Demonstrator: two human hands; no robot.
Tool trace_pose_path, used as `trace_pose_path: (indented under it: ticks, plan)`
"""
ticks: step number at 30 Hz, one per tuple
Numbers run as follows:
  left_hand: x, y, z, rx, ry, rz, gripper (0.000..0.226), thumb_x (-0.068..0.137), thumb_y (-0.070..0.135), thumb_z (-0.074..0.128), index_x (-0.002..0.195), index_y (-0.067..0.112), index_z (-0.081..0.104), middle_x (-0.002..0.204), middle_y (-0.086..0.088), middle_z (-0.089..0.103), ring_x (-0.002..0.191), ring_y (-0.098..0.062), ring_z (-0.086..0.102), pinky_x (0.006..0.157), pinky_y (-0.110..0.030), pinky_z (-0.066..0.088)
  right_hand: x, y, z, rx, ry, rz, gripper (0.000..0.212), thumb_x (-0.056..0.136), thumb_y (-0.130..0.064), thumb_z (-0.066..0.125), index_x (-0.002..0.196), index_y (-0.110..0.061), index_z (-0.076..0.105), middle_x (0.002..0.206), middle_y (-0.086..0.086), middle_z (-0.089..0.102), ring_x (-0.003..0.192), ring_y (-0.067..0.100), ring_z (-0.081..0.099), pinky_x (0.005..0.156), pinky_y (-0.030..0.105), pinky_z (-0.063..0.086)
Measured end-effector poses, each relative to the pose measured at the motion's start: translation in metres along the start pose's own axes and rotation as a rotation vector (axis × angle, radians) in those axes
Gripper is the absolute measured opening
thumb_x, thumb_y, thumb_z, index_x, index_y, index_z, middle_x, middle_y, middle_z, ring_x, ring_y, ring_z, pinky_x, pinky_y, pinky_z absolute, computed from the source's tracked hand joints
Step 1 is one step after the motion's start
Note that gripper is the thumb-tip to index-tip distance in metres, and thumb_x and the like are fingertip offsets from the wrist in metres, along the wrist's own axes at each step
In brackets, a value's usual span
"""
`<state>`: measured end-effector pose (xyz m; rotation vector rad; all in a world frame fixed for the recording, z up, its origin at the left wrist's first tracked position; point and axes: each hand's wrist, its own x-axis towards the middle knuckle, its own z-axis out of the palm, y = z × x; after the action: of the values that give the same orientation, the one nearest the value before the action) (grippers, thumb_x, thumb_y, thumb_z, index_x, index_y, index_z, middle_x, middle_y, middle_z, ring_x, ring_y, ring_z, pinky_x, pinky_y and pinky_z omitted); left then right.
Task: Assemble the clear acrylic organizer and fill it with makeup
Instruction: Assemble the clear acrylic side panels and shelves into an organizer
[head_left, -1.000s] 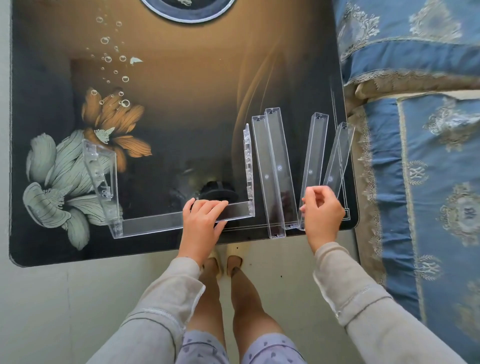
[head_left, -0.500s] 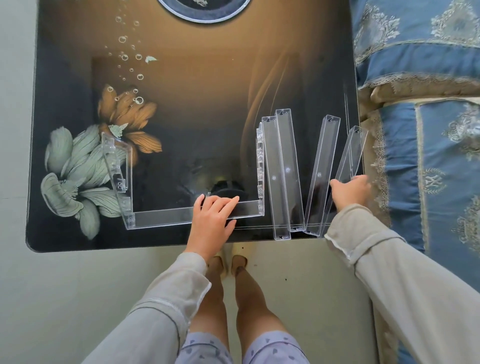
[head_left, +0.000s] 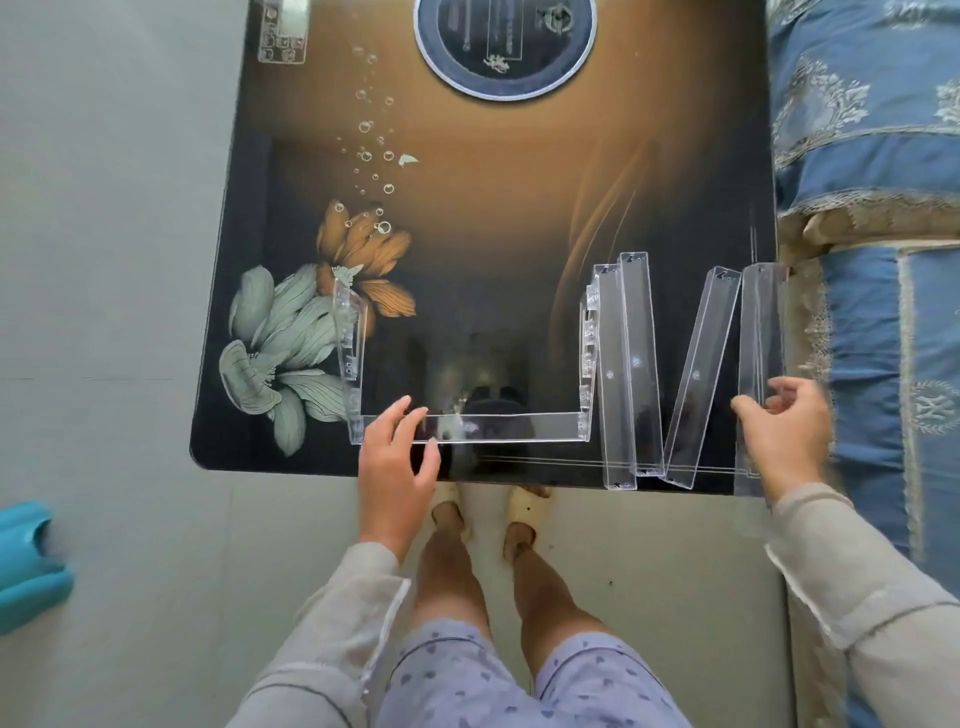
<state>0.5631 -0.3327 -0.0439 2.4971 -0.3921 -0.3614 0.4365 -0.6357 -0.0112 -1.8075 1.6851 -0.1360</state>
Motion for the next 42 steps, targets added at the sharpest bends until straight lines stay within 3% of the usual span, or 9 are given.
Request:
trace_pose_path:
  ticks: [6,11,14,17,21,29,35,38,42]
  plan:
    - [0.014,-0.044,-0.038,-0.063,0.155,-0.16,0.026,0.081,-0.003,0.06,0.106,-0.001,0.064,0.109,-0.018,0.062,0.105,-0.034,0.056,0.094,-0.032,0.04,-0.067,-0.048,0.025,-0.108,-0.208,-0.564,0.037,0.076,0.001,0.068,0.111,-0.005,0.058,0.099,0.004,0.047,0.088,0.015,0.049,0.078,0.02,0.039]
    - [0.051,-0.058,-0.048,-0.064,-0.068,-0.2,0.039,0.085,0.008,0.059,0.124,0.006,0.053,0.122,-0.011,0.057,0.118,-0.026,0.046,0.101,-0.028,0.033,-0.098,-0.085,0.081,-0.3,-0.482,-0.882,0.042,0.077,-0.005,0.069,0.118,-0.008,0.059,0.102,0.004,0.053,0.093,0.011,0.045,0.089,0.02,0.036]
    - [0.068,-0.062,-0.043,-0.025,-0.198,-0.21,0.04,0.087,0.008,0.054,0.126,0.009,0.05,0.118,-0.011,0.061,0.114,-0.027,0.05,0.097,-0.035,0.04,-0.105,-0.096,0.113,-0.393,-0.566,-0.979,0.043,0.081,-0.006,0.066,0.123,-0.007,0.057,0.107,0.009,0.056,0.101,0.019,0.051,0.091,0.021,0.039]
    - [0.075,-0.058,-0.042,-0.031,-0.236,-0.254,0.035,0.086,0.007,0.052,0.12,0.011,0.054,0.108,-0.012,0.066,0.104,-0.03,0.058,0.087,-0.037,0.047,-0.107,-0.101,0.127,-0.471,-0.567,-0.999,0.045,0.081,-0.005,0.066,0.125,-0.007,0.056,0.107,0.01,0.057,0.102,0.024,0.053,0.093,0.029,0.045]
    - [0.068,-0.057,-0.044,-0.082,-0.231,-0.27,0.033,0.085,0.005,0.054,0.117,0.014,0.056,0.104,-0.009,0.068,0.098,-0.029,0.062,0.079,-0.028,0.045,-0.108,-0.097,0.128,-0.53,-0.593,-1.0,0.045,0.081,-0.005,0.065,0.125,-0.008,0.056,0.107,0.01,0.057,0.101,0.025,0.053,0.091,0.033,0.046]
    - [0.058,-0.052,-0.045,-0.087,-0.197,-0.366,0.042,0.085,-0.006,0.046,0.122,0.009,0.058,0.112,-0.014,0.067,0.105,-0.03,0.06,0.095,-0.042,0.049,-0.119,-0.093,0.132,-0.553,-0.63,-0.991,0.047,0.084,-0.013,0.064,0.129,-0.012,0.052,0.112,0.007,0.057,0.102,0.022,0.051,0.091,0.03,0.046]
    - [0.061,-0.053,-0.042,-0.116,-0.134,-0.396,0.042,0.085,-0.012,0.038,0.112,0.008,0.064,0.1,-0.017,0.069,0.085,-0.022,0.06,0.077,-0.023,0.044,-0.117,-0.091,0.139,-0.56,-0.603,-0.976,0.046,0.085,-0.016,0.063,0.129,-0.015,0.052,0.113,0.007,0.057,0.101,0.023,0.052,0.089,0.028,0.043]
    - [0.062,-0.053,-0.04,-0.137,-0.129,-0.402,0.039,0.087,-0.009,0.039,0.112,0.009,0.063,0.099,-0.014,0.069,0.082,-0.015,0.057,0.075,-0.022,0.042,-0.115,-0.091,0.144,-0.578,-0.612,-0.976,0.047,0.085,-0.017,0.063,0.131,-0.016,0.051,0.115,0.007,0.057,0.102,0.022,0.051,0.089,0.027,0.044]
    - [0.064,-0.053,-0.037,-0.151,-0.113,-0.41,0.034,0.088,-0.005,0.04,0.111,0.006,0.063,0.099,-0.015,0.069,0.086,-0.024,0.061,0.076,-0.027,0.045,-0.114,-0.091,0.148,-0.578,-0.627,-0.968,0.047,0.085,-0.017,0.064,0.13,-0.015,0.052,0.115,0.008,0.058,0.103,0.022,0.051,0.09,0.029,0.044]
